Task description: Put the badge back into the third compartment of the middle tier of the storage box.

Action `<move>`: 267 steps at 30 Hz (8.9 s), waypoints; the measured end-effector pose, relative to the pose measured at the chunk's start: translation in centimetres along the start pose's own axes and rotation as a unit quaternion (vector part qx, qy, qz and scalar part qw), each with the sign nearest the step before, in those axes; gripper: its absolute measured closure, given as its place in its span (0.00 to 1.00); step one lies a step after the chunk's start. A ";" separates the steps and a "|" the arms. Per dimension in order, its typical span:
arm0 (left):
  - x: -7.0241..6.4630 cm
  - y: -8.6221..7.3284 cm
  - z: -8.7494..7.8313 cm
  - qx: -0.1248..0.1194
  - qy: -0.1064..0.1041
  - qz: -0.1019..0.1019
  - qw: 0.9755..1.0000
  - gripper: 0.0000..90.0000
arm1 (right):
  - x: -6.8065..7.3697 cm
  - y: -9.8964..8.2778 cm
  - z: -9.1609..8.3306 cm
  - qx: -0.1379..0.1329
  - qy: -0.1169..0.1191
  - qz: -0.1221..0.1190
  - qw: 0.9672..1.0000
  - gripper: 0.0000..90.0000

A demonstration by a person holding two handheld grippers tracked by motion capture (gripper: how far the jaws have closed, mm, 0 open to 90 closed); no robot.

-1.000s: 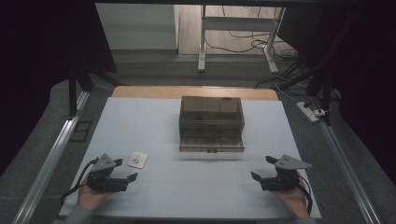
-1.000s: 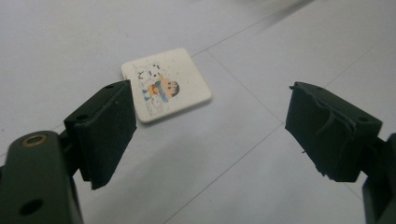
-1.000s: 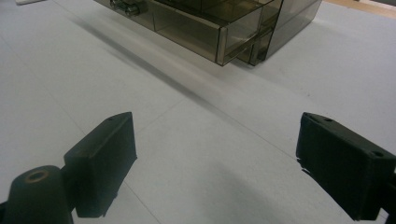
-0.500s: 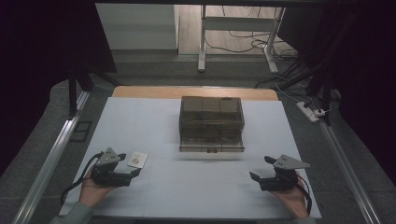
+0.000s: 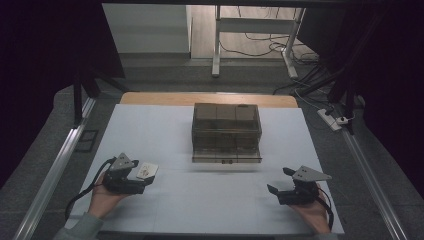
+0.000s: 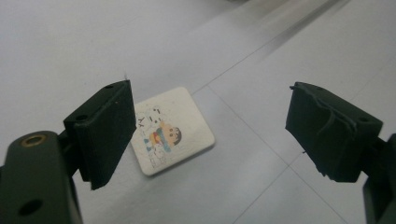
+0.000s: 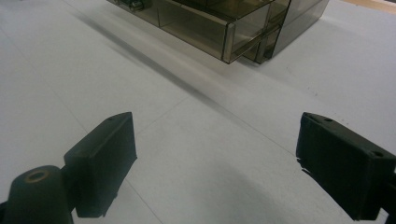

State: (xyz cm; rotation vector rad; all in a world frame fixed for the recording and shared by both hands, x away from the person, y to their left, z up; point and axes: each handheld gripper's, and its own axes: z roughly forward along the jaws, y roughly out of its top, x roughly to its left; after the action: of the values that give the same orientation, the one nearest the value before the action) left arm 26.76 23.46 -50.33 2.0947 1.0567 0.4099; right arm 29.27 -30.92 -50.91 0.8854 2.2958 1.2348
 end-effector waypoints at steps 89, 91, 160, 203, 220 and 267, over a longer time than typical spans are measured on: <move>3.5 0.6 4.9 0.124 0.037 -0.033 0.991 0.37 | 0.0 -0.2 -0.1 0.005 -0.001 -0.002 1.000 0.13; 3.4 0.6 4.7 0.117 0.036 -0.032 0.992 0.37 | 0.1 -0.2 -0.1 0.005 -0.001 -0.002 1.000 0.13; 2.8 2.5 0.0 -0.067 -0.046 -0.065 0.995 0.37 | 0.1 -0.3 0.1 0.007 0.004 -0.003 1.000 0.14; 0.0 5.1 1.3 -0.072 -0.080 -0.032 0.994 0.37 | 0.3 -0.2 0.1 0.007 0.006 -0.009 1.000 0.14; -2.9 8.6 3.5 -0.072 -0.109 0.008 0.991 0.37 | 0.4 -0.2 -0.1 0.001 0.004 -0.006 1.000 0.14; -10.1 16.9 9.5 -0.065 -0.155 0.056 0.984 0.37 | 0.4 0.1 -0.2 -0.014 0.017 -0.004 1.000 0.15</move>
State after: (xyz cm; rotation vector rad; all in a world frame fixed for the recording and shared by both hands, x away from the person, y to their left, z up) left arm 35.37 4.47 -43.78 2.0266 0.7143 0.1922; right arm 28.90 -30.79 -50.75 0.8505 2.3018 1.2845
